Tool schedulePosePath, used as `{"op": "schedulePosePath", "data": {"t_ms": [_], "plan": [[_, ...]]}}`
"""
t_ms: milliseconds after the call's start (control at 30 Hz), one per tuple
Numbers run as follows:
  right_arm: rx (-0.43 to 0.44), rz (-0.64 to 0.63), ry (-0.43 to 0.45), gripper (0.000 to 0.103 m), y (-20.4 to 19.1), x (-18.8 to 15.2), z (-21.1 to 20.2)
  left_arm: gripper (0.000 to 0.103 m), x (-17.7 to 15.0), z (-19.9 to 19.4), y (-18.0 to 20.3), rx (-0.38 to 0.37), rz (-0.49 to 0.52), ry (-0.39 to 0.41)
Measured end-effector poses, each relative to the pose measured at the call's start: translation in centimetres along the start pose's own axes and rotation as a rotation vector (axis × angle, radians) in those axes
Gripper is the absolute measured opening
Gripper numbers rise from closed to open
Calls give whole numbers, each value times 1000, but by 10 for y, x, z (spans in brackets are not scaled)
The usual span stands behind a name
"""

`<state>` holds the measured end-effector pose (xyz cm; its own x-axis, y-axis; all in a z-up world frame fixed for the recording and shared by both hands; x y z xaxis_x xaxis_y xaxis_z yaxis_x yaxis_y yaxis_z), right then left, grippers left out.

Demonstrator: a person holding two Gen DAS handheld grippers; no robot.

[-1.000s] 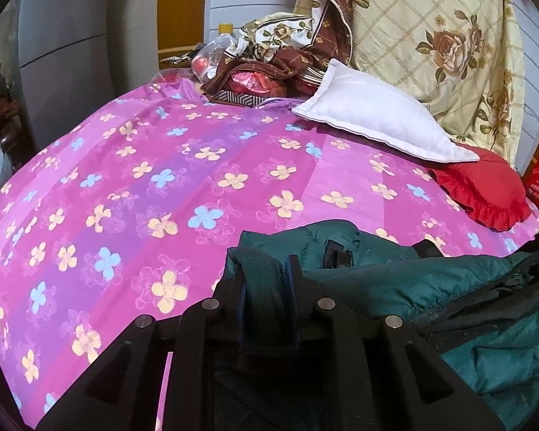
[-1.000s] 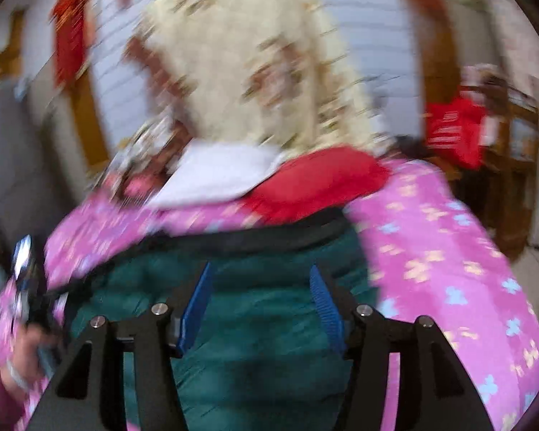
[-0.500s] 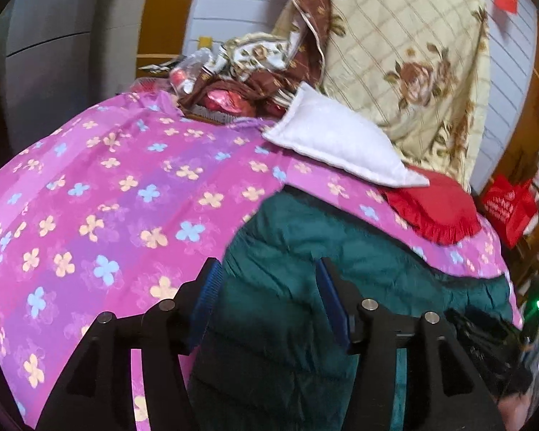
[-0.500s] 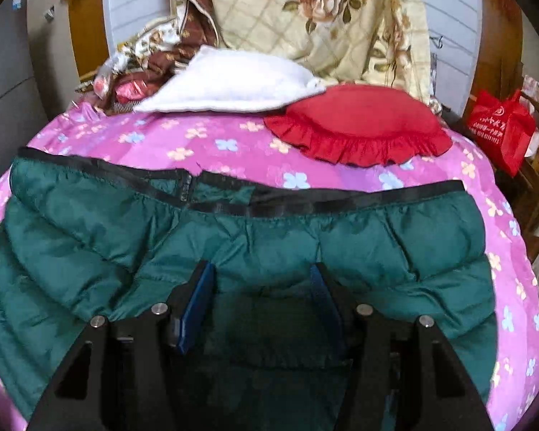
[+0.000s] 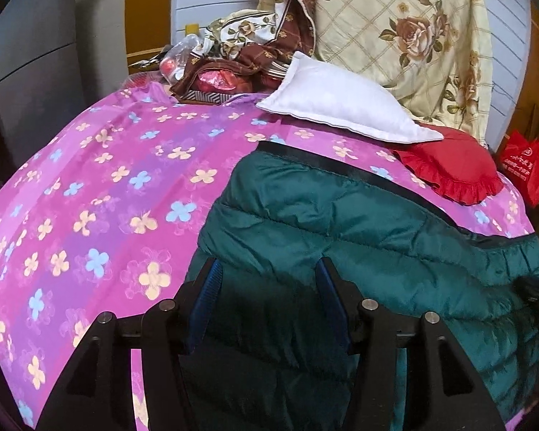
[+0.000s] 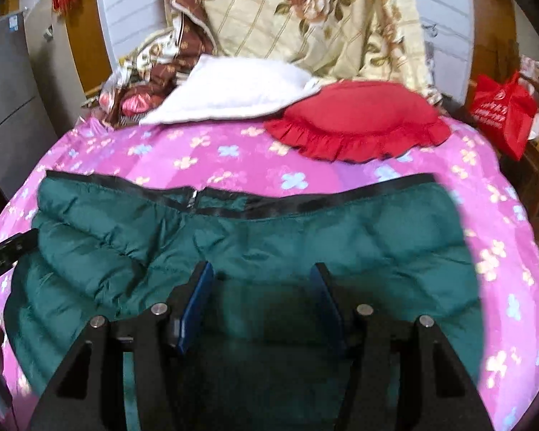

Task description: Fold large clothes

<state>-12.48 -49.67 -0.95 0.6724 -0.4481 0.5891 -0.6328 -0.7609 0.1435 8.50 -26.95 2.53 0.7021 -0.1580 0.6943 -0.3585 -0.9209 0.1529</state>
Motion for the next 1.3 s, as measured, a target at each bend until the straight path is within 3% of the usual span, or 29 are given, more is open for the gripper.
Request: {"op": "schedulePosePath", "data": {"t_ms": [233,600,833,1000,1300], "plan": [[-123,24,1,64,69,-4,-3,35,1,20,-1,55,19,-28],[-114,99,-58,66,93,-21,46,39,0,34,3,127,80,-33],[-80,123,-5,67,89,-22,-4,39,-7,9,-4,51,44,-48],[-31,121,4,67,85,-50,-45,39,-22,-9,-14,3,8,-40],[-84,131,-61,68,89,-84,-24,39,-46,-22,-16,-11,-9,-56]]}}
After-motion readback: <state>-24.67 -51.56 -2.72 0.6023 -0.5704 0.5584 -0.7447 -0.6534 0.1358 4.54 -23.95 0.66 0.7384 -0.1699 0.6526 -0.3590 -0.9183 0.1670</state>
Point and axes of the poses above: each gripper's, at about its wrist camera, not at the fingertips, and z roughly the way its jaws point, y to its right, x to its top, the point moved 10 cm from there along z, roughly the way its jaws point, and after that the axes turned 5 degrees about -x, right-handed, at the moved point
